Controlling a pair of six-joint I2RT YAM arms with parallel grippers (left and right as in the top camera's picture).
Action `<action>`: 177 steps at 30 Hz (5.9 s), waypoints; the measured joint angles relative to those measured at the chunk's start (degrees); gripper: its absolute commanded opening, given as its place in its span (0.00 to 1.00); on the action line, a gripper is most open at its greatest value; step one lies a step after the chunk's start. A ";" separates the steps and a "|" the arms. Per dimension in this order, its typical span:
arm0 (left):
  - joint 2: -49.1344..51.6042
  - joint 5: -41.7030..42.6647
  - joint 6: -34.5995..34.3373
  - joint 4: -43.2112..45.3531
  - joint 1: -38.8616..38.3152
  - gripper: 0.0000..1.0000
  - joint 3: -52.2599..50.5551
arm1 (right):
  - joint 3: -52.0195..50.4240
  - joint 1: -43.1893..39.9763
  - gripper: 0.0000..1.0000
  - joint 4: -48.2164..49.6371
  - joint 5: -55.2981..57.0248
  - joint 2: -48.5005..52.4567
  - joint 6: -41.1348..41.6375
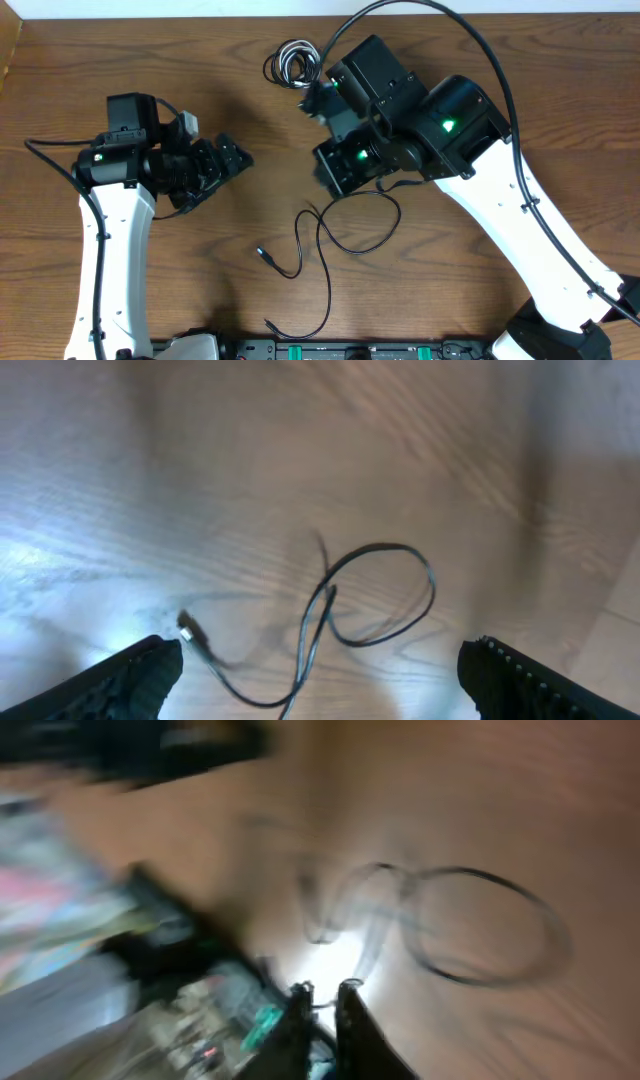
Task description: Untangle cables
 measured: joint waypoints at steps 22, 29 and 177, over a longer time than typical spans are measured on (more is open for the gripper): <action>0.00 -14.49 -5.57 -4.31 -20.15 0.93 0.00 | -2.51 -18.25 0.99 -8.81 18.14 0.02 4.59; 1.55 -9.11 -4.50 1.86 -27.65 0.93 0.02 | -10.73 -24.96 0.99 -4.02 18.99 0.09 4.61; 5.90 -11.85 -9.05 26.58 8.81 0.08 8.44 | -14.99 -34.88 0.99 0.07 11.19 0.24 4.81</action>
